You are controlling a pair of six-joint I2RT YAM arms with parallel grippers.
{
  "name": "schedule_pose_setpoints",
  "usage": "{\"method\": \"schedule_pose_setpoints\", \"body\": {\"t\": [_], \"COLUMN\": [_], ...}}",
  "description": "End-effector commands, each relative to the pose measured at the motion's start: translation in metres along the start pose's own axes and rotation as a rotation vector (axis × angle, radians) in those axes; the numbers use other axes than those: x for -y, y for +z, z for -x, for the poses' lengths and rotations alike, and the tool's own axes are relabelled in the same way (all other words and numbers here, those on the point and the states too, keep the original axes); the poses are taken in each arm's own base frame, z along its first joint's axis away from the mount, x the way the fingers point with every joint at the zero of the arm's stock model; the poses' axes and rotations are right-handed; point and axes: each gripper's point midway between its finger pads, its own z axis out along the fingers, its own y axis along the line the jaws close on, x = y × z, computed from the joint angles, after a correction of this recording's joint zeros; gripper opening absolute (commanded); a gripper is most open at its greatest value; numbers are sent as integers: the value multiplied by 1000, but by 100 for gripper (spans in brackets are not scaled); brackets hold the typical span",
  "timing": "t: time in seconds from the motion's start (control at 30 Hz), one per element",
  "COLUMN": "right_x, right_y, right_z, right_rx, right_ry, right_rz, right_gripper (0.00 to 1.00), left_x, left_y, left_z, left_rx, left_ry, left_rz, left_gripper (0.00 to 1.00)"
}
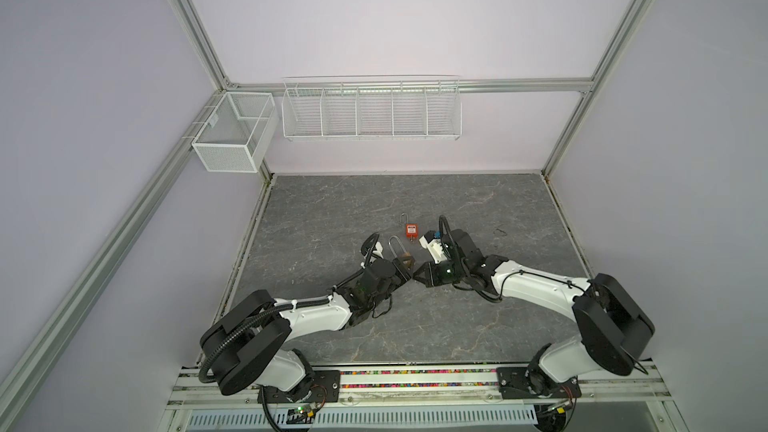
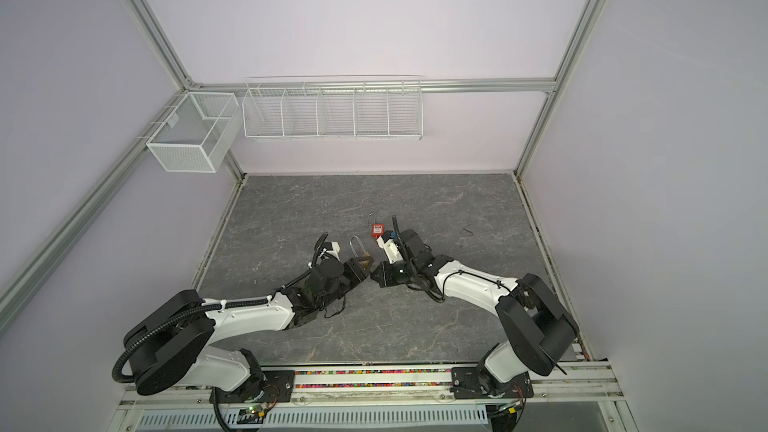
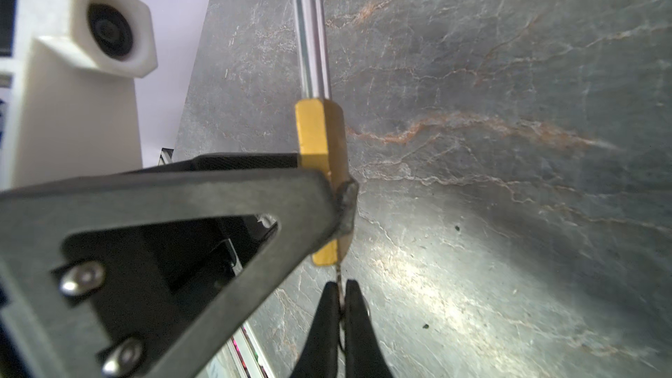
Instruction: Unlock with the key
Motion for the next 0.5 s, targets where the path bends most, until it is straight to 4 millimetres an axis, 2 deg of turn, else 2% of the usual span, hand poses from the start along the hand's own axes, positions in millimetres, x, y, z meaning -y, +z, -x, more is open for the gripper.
{"method": "schedule_pose_setpoints", "body": {"t": [0.0,0.33,0.47], "right_x": [-13,6,8], "right_y": [-4,7,9], "right_z": [22,-6,-9], "right_rx": [100,47,42], "right_ry": [-79,-28,-16], "right_rz": [43,-31,-31], "right_gripper": [7,7,7], "left_x": [-42,-50,-48], "left_y": [-5,-19,-26], "left_z": [-17,7,14], "left_rx": [-51,65,96], "left_ry": [38,48,64], "left_rz": [134,215,212], "left_gripper": [0,0,0]}}
